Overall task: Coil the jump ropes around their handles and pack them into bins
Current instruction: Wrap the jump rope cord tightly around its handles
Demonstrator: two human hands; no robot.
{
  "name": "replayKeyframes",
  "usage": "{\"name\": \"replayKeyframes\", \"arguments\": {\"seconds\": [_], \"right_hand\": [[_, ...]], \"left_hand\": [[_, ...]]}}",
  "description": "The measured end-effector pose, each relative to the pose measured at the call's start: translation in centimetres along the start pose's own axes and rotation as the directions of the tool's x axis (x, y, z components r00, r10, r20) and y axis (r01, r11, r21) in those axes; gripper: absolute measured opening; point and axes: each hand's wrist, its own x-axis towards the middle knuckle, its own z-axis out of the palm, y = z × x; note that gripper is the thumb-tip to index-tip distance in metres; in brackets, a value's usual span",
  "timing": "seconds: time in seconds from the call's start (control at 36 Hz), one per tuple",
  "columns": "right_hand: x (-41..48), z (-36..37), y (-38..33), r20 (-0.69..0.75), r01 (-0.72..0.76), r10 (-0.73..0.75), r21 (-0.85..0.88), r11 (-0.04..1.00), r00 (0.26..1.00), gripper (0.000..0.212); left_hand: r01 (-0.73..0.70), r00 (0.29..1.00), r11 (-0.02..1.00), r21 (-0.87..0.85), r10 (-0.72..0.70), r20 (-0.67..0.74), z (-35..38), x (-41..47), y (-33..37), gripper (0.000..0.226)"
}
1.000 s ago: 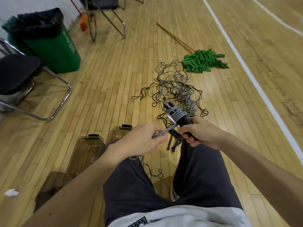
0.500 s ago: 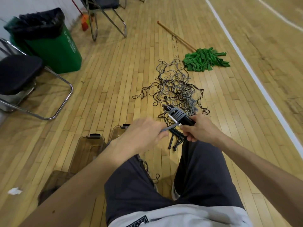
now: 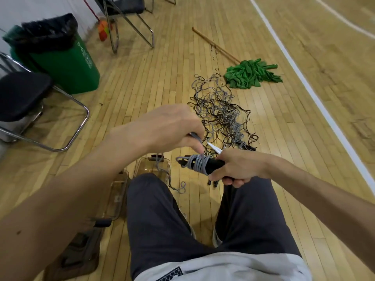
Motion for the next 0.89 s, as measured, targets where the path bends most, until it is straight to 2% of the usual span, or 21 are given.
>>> {"name": "replayKeyframes", "arguments": {"seconds": [0.17, 0.36, 0.56, 0.61, 0.72, 0.89], "right_hand": [[-0.1, 0.8, 0.1, 0.032, 0.022, -0.02, -0.068, 0.997, 0.999, 0.022], [-0.5, 2.2, -0.2, 0.059, 0.095, -0.086, -0.183, 0.979, 0.995, 0.023], [-2.2, 2.7, -1.1, 0.086, 0.189, -0.17, -0.325, 0.927, 0.982, 0.022], [-2.8, 2.6, -1.1, 0.092, 0.209, -0.189, -0.319, 0.924, 0.978, 0.023], [-3.3, 2.8, -1.0, 0.083, 0.254, -0.24, -0.319, 0.913, 0.967, 0.027], [-3.7, 2.9, -0.3, 0.083, 0.318, -0.307, -0.2, 0.927, 0.948, 0.028]], "left_hand": [[0.013, 0.996, 1.0, 0.0, -0.013, 0.087, 0.1, 1.2, -0.2, 0.041], [0.095, 0.975, 0.98, -0.177, -0.056, 0.214, 1.3, 2.9, -0.9, 0.038], [0.111, 0.962, 0.923, -0.368, -0.007, 0.272, 1.8, 3.8, -1.2, 0.031], [0.142, 0.96, 0.871, -0.47, -0.006, 0.278, 2.1, 3.8, -1.3, 0.028], [0.215, 0.953, 0.704, -0.677, -0.001, 0.302, 3.1, 3.6, -1.8, 0.028], [0.26, 0.957, 0.473, -0.842, -0.012, 0.289, 6.3, 2.6, -2.2, 0.016]]}}
